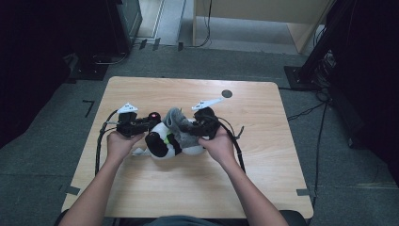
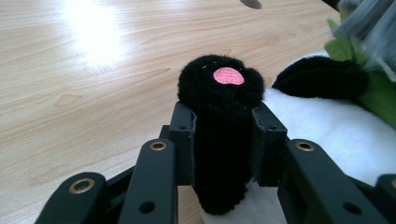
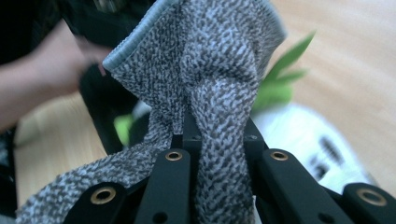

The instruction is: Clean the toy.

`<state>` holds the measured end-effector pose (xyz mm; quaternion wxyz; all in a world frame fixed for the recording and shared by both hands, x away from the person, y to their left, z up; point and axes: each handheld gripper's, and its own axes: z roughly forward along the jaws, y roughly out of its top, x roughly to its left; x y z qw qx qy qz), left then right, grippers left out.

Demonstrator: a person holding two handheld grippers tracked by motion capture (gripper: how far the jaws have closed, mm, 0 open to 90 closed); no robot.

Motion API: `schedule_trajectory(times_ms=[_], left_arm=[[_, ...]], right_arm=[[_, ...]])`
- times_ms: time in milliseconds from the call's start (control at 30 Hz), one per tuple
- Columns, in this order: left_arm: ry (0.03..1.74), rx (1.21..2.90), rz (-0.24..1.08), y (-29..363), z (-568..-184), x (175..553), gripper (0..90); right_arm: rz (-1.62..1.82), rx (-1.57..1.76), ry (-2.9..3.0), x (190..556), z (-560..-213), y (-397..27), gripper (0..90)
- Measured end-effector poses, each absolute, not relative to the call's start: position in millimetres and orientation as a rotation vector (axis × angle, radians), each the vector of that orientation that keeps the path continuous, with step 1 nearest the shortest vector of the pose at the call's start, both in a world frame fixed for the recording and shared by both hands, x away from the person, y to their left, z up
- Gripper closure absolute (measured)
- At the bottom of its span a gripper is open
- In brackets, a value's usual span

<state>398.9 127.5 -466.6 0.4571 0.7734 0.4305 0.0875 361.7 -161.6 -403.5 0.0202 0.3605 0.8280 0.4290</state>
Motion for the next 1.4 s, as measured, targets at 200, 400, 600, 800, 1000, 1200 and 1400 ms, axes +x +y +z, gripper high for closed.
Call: schedule_trajectory(times_ms=[200,400,600,800,1000,1200,1400], left_arm=[[1.086,1.920,0.247,122.6,-467.4,399.6,68.0],[1.099,1.912,0.218,125.2,-467.3,400.2,68.5],[1.096,1.908,0.221,124.5,-468.0,400.3,68.4],[1.091,1.898,0.210,125.5,-469.2,400.5,68.4],[1.079,1.888,0.203,126.9,-469.1,399.6,68.2],[1.099,1.875,0.189,128.5,-468.4,399.5,68.2],[1.096,1.871,0.186,128.5,-466.7,398.6,68.1]], right_arm=[[1.329,1.113,2.524,361.3,-420.2,-174.1,80.1],[1.305,1.101,2.487,345.4,-425.1,-192.8,80.0],[1.297,1.202,2.450,333.9,-442.6,-227.4,80.0],[1.309,1.266,2.422,330.4,-455.5,-243.5,80.2],[1.262,1.326,2.400,327.7,-464.8,-257.1,80.2],[1.180,1.416,2.371,331.6,-462.8,-272.4,80.2],[1.292,1.363,2.310,329.7,-429.5,-269.8,80.2]])
